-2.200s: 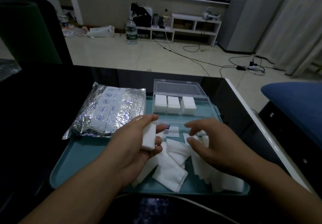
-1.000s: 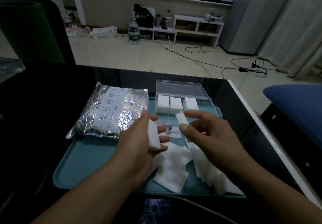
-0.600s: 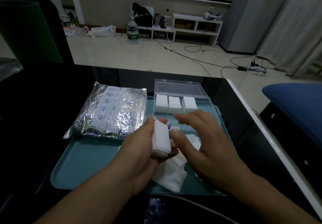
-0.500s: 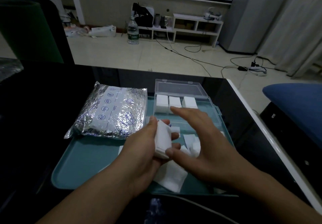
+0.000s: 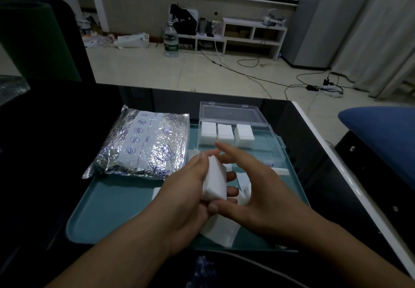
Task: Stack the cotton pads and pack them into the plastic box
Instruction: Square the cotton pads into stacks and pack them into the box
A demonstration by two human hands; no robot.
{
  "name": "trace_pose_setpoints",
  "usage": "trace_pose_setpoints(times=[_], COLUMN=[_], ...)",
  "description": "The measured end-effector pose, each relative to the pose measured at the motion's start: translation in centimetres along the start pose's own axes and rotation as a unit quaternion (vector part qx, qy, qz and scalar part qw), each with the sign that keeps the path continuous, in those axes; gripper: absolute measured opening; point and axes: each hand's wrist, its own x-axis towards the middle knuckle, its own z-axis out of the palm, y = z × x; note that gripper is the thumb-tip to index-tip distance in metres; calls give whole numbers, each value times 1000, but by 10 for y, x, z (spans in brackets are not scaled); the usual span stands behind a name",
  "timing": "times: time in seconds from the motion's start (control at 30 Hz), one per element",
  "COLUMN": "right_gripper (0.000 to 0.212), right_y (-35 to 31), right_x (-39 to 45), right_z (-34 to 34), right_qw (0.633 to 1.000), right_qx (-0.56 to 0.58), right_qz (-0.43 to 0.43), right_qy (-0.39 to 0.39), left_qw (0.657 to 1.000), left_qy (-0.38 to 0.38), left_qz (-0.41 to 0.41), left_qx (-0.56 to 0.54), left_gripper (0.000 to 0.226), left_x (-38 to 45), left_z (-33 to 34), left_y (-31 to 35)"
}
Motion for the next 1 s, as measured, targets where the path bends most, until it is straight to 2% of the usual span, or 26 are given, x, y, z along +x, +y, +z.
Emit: trace_pose_setpoints(times=[0.1,0.17,0.23,0.3,0.4,0.53,0.67,0.77,0.9,1.0], right_gripper=[91,72,53,42,52,62,58,51,33,17], right_y=[0,8,18,23,24,27,23,18,21,28], right_x=[0,3,6,6,5,13,15,15,15,16], right_z=[-9,-14,-17,-15,-3,10,12,3,-5,-5], right_qw=[999,996,994,990,970,948,959,977,986,983], right_qx=[33,37,-20,-106,-189,-282,-248,-182,-85,-45], right_qz=[36,59,82,93,95,63,65,93,143,173], right_qy=[20,53,65,9,-116,-135,-119,-65,30,47], left_qw=[999,999,999,997,997,998,997,997,995,995], left_qy=[3,4,12,20,34,45,53,63,78,78], left_qz=[-10,-4,4,5,-1,-3,-2,3,11,14], left_qx=[-40,-50,-53,-73,-73,-49,-49,-49,-53,-60], left_gripper=[41,38,36,35,36,36,37,36,35,35], left_x=[2,3,4,4,2,-1,0,0,2,2], left_z=[-1,-4,-7,-8,-9,-9,-10,-11,-12,-12], left_y=[6,12,19,22,24,24,24,24,24,24])
